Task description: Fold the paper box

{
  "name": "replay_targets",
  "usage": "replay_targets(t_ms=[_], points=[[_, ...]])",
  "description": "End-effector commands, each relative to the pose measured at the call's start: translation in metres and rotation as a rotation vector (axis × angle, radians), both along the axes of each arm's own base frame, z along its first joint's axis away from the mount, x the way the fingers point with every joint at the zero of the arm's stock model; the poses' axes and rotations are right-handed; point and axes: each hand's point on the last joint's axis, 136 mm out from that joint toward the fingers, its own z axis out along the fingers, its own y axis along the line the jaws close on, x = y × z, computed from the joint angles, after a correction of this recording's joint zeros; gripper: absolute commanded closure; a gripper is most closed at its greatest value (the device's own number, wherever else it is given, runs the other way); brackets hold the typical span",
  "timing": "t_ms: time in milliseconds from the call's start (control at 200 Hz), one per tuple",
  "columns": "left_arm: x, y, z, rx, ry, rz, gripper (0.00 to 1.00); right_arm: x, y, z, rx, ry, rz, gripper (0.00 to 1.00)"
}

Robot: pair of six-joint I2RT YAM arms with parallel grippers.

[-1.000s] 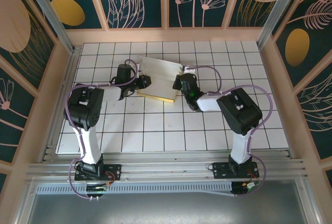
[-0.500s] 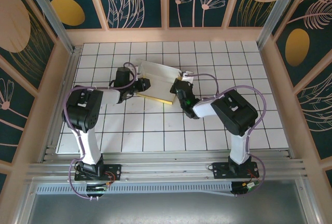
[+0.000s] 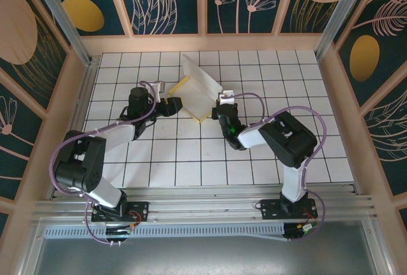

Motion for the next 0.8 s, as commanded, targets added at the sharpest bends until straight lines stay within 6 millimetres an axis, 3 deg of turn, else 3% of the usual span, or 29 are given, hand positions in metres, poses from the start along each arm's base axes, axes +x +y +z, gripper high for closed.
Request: replay_targets(t_ms=[0,145,255,350,385,455,470,501,541,566,636,726,796], points=[[-0.005,0.013,0.006,0.037,-0.02,0.067,0.39,-0.012,-0.009,-0.028,-0.182,0.058,0.031,0.99],[0.012,0.055,0.01,0.227,-0.017,0.274,0.4,-0.016,-0.009,-0.022,-0.346,0.033,0.114,1.0],[0.033,0.07,0.007,0.287,0.021,0.29,0.41,-0.02,-0.01,-0.015,-0.45,0.026,0.205,1.0],[0.053,0.078,0.002,0.271,0.06,0.283,0.4,-0.023,-0.009,0.002,-0.371,0.034,0.319,1.0],[0.066,0.076,0.011,0.252,0.044,0.274,0.4,-0.022,-0.011,0.011,-0.342,0.038,0.339,1.0],[0.083,0.066,0.011,0.223,0.053,0.227,0.38,-0.018,-0.016,0.026,-0.315,0.052,0.367,1.0],[0.088,0.063,0.022,0.212,0.031,0.212,0.37,-0.018,-0.018,0.028,-0.312,0.056,0.369,1.0],[0.098,0.056,0.01,0.214,0.052,0.179,0.36,-0.016,-0.02,0.034,-0.306,0.057,0.377,1.0],[0.11,0.048,0.011,0.208,0.052,0.137,0.34,-0.019,-0.016,0.041,-0.299,0.053,0.409,1.0],[0.116,0.043,0.006,0.208,0.061,0.11,0.34,-0.013,-0.029,0.045,-0.295,0.057,0.393,1.0],[0.131,0.03,-0.007,0.2,0.085,0.043,0.34,-0.012,-0.036,0.053,-0.303,0.05,0.429,1.0],[0.134,0.019,-0.03,0.174,0.137,-0.02,0.36,-0.009,-0.044,0.053,-0.341,0.063,0.469,1.0],[0.131,0.013,-0.037,0.131,0.138,-0.046,0.38,-0.005,-0.051,0.054,-0.314,0.077,0.509,1.0]])
